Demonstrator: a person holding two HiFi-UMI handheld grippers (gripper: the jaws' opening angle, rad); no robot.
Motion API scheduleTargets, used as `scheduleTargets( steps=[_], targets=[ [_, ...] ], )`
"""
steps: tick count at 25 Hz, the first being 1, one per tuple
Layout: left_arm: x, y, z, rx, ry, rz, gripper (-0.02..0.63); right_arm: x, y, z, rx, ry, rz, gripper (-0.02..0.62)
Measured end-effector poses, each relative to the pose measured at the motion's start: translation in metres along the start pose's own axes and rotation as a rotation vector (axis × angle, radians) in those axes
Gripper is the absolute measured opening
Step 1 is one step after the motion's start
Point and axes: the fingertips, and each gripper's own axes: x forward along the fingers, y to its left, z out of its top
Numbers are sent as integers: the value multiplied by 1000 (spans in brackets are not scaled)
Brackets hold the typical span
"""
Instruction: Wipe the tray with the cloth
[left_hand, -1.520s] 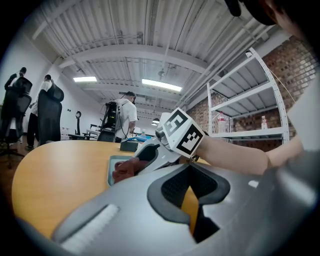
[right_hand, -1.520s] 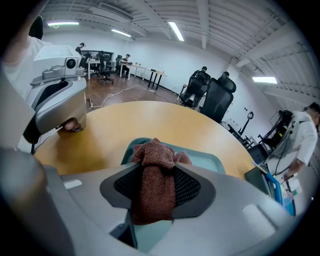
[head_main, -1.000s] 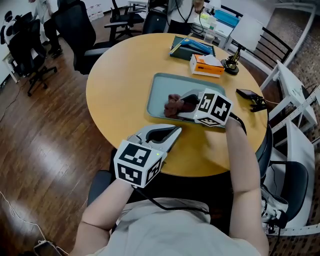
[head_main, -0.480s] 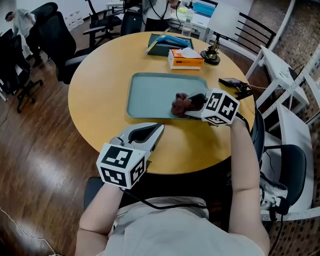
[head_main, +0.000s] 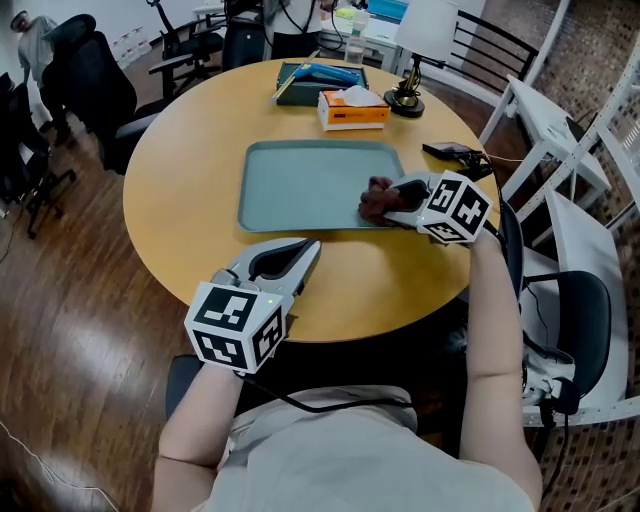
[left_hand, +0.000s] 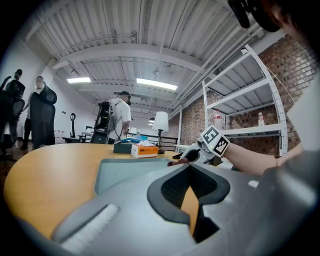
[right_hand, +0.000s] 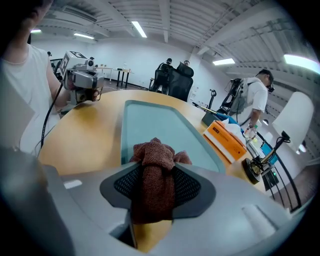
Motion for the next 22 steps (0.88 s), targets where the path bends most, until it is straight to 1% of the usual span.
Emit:
scheduleTargets(
  steps=[2,4,6,8,10,11,13,15,16,17,20,22],
  targets=[
    [0,-1,1,4,-2,-1,2,2,-6,1,15,-22,-25,166],
    [0,0,2,11,-3,3,2,-2,-18,5,48,-72,-79,164],
    [0,3,2,16,-3,13,2,-22,-40,12,114,-161,-180,163],
    [1,7,1,16,-3,24,2,-53,-66,11,195,-237,-318,163],
    [2,10,1,12,-3,27,2,-80,-89,-6,277,-246,-446,163],
    [3,10,1,10,-4,27,2,-87,-96,-21,319,-224,-483,163],
    [4,9,0,9,-4,24,2,-86,-99,-57,398,-142,-494,164],
    [6,9,1,12,-5,22,2,-72,-94,-90,447,-42,-462,164],
    [6,8,1,14,-5,22,2,-64,-90,-102,462,-6,-436,164],
    [7,8,1,15,-4,22,2,-57,-86,-110,480,9,-408,164],
    [7,8,2,18,-4,23,2,-52,-84,-114,533,-38,-364,181],
    [8,9,2,19,-2,32,2,-57,-87,-110,532,-72,-381,230]
  ],
)
